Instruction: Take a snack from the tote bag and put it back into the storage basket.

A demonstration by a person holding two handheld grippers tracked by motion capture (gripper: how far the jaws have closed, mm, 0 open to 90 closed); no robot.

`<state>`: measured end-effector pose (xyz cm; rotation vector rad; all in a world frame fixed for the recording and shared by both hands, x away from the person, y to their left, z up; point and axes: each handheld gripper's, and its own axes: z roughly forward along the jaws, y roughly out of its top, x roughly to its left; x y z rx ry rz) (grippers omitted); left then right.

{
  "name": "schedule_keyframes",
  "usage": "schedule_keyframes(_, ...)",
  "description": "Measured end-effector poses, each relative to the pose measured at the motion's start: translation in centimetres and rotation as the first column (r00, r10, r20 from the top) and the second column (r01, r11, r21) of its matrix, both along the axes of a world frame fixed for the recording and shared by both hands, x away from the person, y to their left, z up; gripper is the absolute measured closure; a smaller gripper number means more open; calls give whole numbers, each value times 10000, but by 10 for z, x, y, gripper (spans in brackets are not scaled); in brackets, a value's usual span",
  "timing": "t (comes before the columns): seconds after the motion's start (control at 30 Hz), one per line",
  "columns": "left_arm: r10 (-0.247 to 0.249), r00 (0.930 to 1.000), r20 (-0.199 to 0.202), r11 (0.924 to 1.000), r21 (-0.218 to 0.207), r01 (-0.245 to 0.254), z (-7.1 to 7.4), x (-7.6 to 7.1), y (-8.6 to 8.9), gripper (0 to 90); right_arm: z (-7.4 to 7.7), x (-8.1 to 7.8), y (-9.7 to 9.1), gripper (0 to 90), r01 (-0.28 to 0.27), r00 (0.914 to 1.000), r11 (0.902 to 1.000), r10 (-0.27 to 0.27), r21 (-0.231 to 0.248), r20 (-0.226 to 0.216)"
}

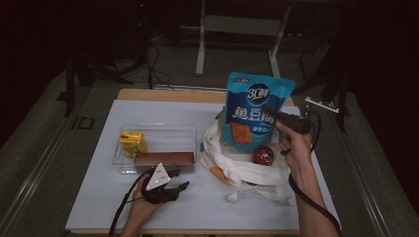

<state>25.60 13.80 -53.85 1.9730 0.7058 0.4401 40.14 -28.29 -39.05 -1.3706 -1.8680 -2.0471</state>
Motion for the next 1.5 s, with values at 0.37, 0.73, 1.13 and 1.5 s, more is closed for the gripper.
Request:
schedule_keyframes(0.37,-18,10000,-4,10000,-7,18,0,0,0,455,9,-7,8,900,-348,9993,9993,347,137,116)
schedule_keyframes(0.73,-26,10000,-19,10000,-16,26,0,0,0,454,17,-12,16,900,-781,9965,9968,776,146,319)
schedule_keyframes(1.13,-29,10000,-29,10000,-49,28,0,0,1,455,24,-15,25,900,-1261,9914,9915,1249,305,396)
schedule_keyframes(1.5,-36,10000,-47,10000,-61,36,0,0,1,454,35,-20,30,900,-1548,9863,9875,1526,299,631)
